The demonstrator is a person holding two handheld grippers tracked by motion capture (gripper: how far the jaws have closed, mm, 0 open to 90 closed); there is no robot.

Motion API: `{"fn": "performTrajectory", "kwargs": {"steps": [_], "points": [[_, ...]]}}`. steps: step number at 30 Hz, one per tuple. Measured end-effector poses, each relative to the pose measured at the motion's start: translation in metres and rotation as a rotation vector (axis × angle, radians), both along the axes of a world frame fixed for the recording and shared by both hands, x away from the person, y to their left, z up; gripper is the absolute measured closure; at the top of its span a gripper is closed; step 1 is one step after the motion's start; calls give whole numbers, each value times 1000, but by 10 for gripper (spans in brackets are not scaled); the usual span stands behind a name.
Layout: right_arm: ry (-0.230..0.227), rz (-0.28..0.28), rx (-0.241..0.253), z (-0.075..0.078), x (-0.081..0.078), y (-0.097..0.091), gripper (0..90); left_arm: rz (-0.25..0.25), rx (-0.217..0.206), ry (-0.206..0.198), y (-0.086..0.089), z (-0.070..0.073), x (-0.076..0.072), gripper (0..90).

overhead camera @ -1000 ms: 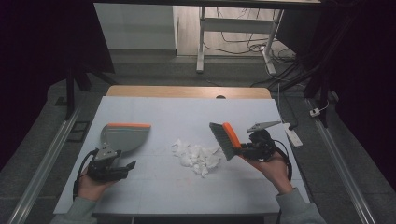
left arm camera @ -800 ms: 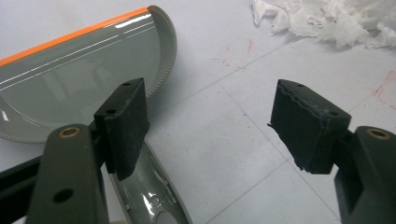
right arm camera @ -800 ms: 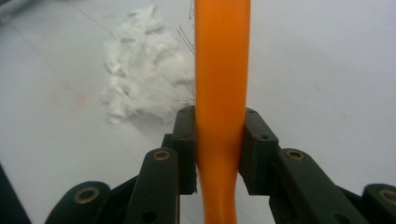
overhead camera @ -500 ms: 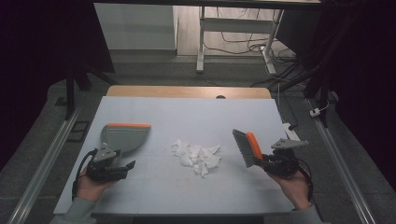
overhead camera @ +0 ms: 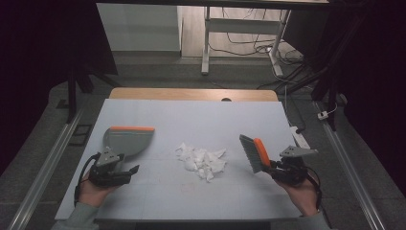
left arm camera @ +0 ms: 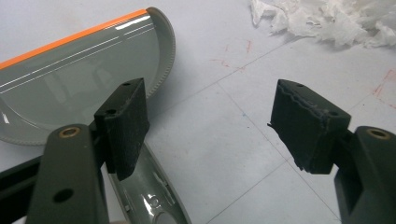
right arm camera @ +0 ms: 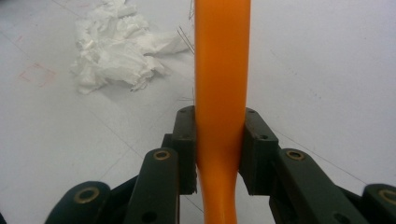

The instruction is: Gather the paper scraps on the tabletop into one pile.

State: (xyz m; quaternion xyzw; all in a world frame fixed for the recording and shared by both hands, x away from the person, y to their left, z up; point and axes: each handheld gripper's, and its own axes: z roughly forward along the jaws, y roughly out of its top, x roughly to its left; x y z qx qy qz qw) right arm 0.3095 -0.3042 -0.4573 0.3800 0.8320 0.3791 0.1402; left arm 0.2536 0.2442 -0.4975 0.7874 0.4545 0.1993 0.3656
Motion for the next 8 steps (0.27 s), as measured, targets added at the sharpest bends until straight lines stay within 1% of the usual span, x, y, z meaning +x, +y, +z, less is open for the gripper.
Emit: {"fn": "performTrajectory", "kwargs": {"steps": [8], "points": [[-2, 5, 2, 0, 0, 0, 704, -1, 1, -1, -1, 0, 0, 287]]}}
